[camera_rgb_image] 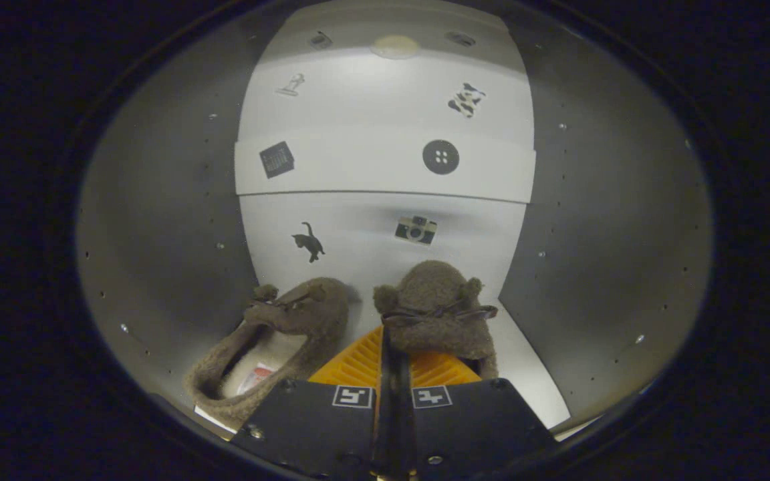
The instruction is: Open the shoe cabinet door, grab the shoes and put them into the shoe cabinet, then close the shoe cabinet door.
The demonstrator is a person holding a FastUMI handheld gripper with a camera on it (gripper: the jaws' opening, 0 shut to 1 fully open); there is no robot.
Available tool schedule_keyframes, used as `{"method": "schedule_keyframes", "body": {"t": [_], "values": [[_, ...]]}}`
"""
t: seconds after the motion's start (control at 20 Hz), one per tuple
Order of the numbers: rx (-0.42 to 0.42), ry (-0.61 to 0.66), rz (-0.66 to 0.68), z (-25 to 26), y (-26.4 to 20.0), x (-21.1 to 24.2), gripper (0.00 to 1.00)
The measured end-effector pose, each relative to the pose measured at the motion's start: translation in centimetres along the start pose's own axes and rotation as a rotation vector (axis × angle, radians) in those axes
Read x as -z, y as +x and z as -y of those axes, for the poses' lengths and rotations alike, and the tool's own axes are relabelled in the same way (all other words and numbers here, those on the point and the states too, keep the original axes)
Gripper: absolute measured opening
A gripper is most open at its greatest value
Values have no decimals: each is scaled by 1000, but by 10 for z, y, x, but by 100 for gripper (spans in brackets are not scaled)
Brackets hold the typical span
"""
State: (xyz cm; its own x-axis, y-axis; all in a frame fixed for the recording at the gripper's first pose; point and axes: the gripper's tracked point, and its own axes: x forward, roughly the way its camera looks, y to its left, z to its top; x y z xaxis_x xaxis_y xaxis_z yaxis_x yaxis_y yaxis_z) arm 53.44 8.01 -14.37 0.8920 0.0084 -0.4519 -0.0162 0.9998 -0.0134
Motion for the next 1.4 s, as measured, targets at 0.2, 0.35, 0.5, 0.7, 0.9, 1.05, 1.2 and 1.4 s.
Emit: {"method": "schedule_keyframes", "body": {"t": [0.2,0.35,0.5,0.7,0.9,1.05,1.2,1.4], "values": [[12,-23,-53,0,9,9,22],[-25,8,-48,-11,-2,9,40],[-27,8,-16,-14,-15,7,58],[14,-30,61,-9,-47,2,67],[43,-52,136,0,-89,3,83],[23,-26,172,-2,-120,4,97],[16,-18,232,-6,-161,2,97],[-22,11,257,-20,-212,17,100]]}}
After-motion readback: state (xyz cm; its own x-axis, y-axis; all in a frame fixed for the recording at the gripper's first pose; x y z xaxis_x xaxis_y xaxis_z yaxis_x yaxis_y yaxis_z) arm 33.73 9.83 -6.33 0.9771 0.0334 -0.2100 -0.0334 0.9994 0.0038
